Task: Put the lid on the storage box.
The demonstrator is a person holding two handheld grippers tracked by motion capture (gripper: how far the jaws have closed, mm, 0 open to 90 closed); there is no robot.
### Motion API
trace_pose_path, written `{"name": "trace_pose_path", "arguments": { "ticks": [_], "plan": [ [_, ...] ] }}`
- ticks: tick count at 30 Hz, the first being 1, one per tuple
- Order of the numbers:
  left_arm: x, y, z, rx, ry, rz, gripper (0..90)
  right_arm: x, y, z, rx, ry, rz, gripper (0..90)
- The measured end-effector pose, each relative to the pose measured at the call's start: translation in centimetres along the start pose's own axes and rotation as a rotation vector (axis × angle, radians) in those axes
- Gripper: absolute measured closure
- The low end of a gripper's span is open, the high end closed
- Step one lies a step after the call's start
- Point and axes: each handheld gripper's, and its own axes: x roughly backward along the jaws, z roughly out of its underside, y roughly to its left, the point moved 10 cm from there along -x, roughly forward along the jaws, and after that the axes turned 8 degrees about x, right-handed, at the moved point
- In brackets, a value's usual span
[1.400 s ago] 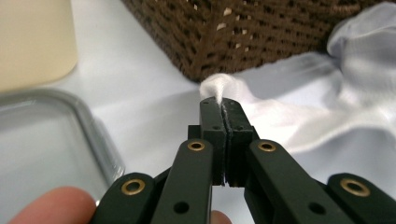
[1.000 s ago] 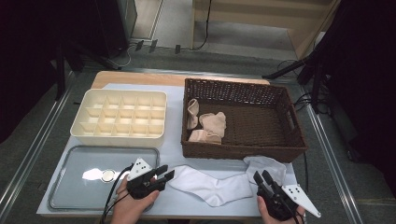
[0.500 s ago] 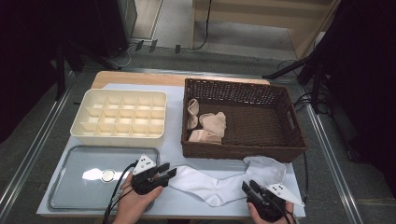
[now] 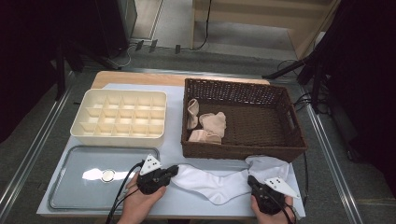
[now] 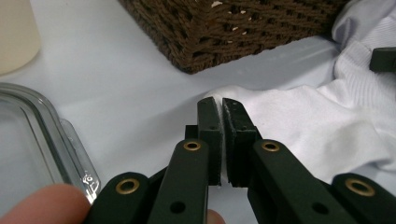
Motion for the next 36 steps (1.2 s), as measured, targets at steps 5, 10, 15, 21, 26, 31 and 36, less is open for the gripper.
{"name": "trace_pose_path", "arguments": {
  "ticks": [5, 10, 15, 21, 26, 31, 36],
  "plan": [
    [-0.2, 0.0, 0.0, 0.001, 0.000, 0.002, 87.3, -0.1, -1.1, -0.1, -0.020, -0.012, 0.008, 89.0],
    [0.1, -0.4, -0.2, -0.003, -0.015, 0.022, 69.3, 1.5, -2.0, -1.6, -0.078, -0.092, 0.012, 72.2],
    [0.8, -0.3, -0.7, 0.008, -0.040, 0.029, 64.6, 3.6, -5.7, -2.7, -0.138, -0.166, 0.153, 62.0],
    [1.2, 0.0, -0.8, 0.010, -0.052, 0.028, 63.6, 4.1, -9.6, -1.9, -0.181, -0.167, 0.319, 45.1],
    [1.1, -0.3, -0.5, -0.003, -0.039, 0.040, 64.3, 2.4, -10.0, -0.3, -0.248, -0.102, 0.257, 63.0],
    [1.1, -0.4, -0.4, -0.012, -0.039, 0.045, 65.1, 3.3, -8.8, -1.3, -0.268, -0.136, 0.187, 84.8],
    [0.9, -0.3, -0.2, -0.007, -0.034, 0.046, 65.4, 6.0, -5.9, -4.0, -0.260, -0.229, 0.118, 85.9]
  ]
}}
